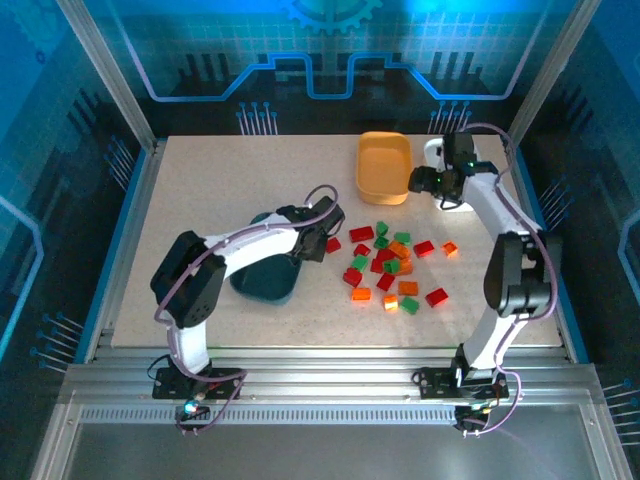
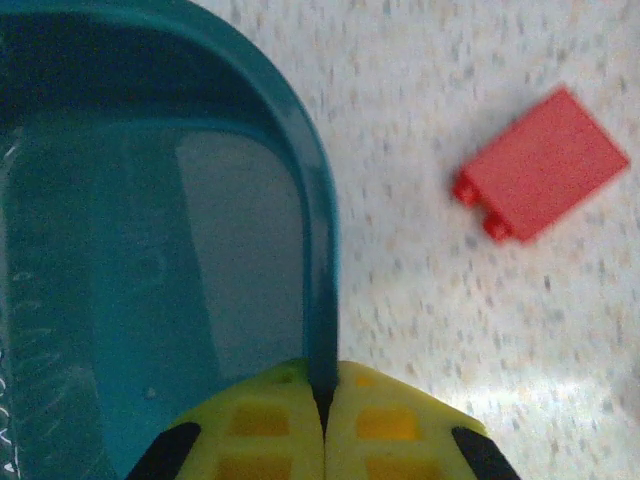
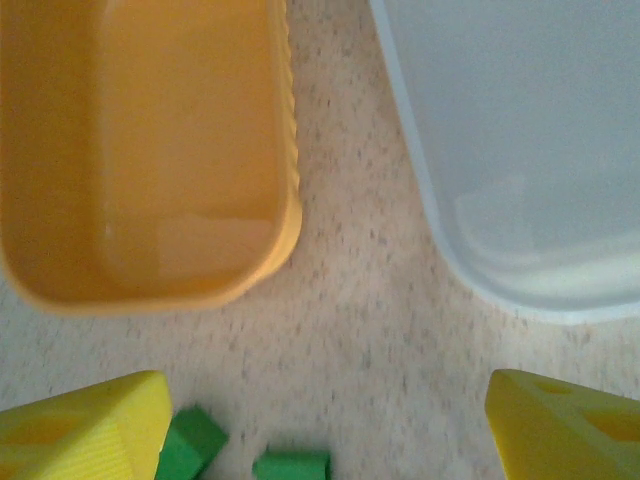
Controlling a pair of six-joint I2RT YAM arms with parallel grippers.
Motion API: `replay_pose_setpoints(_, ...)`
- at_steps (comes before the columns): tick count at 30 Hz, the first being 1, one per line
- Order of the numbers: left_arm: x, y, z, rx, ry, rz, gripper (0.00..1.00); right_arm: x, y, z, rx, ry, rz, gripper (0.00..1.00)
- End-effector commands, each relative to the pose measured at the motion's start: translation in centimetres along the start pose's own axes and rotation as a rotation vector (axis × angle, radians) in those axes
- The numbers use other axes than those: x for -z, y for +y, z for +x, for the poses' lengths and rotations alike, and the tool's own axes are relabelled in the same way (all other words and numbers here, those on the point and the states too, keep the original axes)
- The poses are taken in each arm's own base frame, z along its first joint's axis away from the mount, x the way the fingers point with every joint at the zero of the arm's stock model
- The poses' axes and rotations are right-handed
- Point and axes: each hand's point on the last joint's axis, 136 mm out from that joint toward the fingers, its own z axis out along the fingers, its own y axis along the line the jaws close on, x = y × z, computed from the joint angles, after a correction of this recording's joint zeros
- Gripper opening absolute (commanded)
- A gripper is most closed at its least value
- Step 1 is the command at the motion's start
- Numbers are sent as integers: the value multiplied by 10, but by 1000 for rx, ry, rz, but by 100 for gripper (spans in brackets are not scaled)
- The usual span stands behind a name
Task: Sort the legos into containers by color
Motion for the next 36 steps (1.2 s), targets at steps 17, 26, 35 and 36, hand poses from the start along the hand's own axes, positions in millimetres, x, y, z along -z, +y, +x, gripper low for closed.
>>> replay_pose_setpoints(17, -45, 24, -197, 280, -87, 212, 0, -83, -10, -56, 38, 102, 35, 89)
replay_pose_setpoints(26, -58, 1, -206, 340, -79, 343, 17, -108, 9, -42, 22, 152, -90, 89)
replay_pose_setpoints(35, 23, 14, -224, 312, -184, 435, 78, -118, 43, -32, 61, 178, -126, 79)
replay_pose_setpoints(36, 34, 21, -224, 314, -201, 430, 79, -119, 46, -31, 62, 175, -119, 77)
